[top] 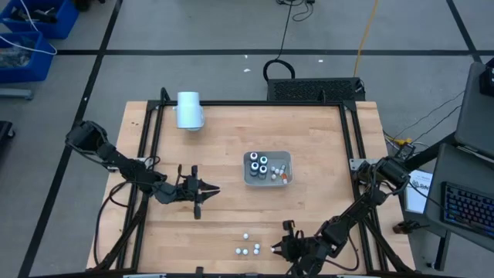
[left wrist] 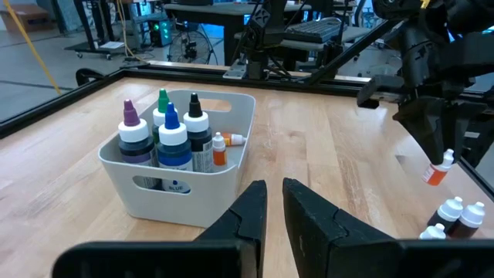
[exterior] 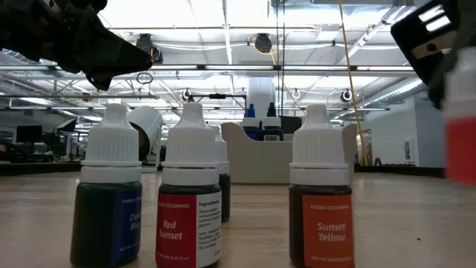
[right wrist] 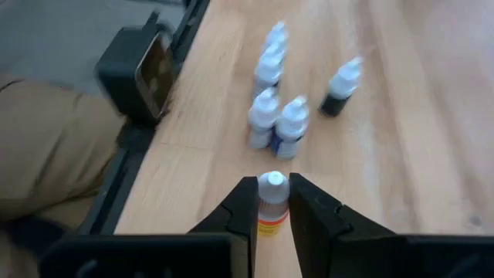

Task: Pick & Place food coloring
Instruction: Put the small orange food coloring bottle into the gray bin

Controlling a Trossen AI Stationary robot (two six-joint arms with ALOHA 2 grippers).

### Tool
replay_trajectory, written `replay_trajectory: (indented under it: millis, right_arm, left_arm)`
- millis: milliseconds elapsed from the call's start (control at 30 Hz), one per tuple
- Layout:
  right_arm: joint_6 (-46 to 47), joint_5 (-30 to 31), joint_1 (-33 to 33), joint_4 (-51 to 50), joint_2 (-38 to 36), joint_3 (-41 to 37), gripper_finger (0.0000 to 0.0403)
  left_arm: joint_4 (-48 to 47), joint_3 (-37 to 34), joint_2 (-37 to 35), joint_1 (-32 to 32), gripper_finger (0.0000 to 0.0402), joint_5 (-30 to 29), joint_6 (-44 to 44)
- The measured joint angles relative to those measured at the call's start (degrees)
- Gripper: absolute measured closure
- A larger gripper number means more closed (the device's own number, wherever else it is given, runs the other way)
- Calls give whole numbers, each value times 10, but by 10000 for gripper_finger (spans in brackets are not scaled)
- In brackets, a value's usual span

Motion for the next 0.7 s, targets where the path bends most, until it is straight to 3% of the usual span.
replay_trajectory:
  millis: [700]
  right_arm:
    - [-28, 70, 23, -15, -53, 0, 358]
  left_arm:
    - [1, 0, 0, 0, 350, 0, -1]
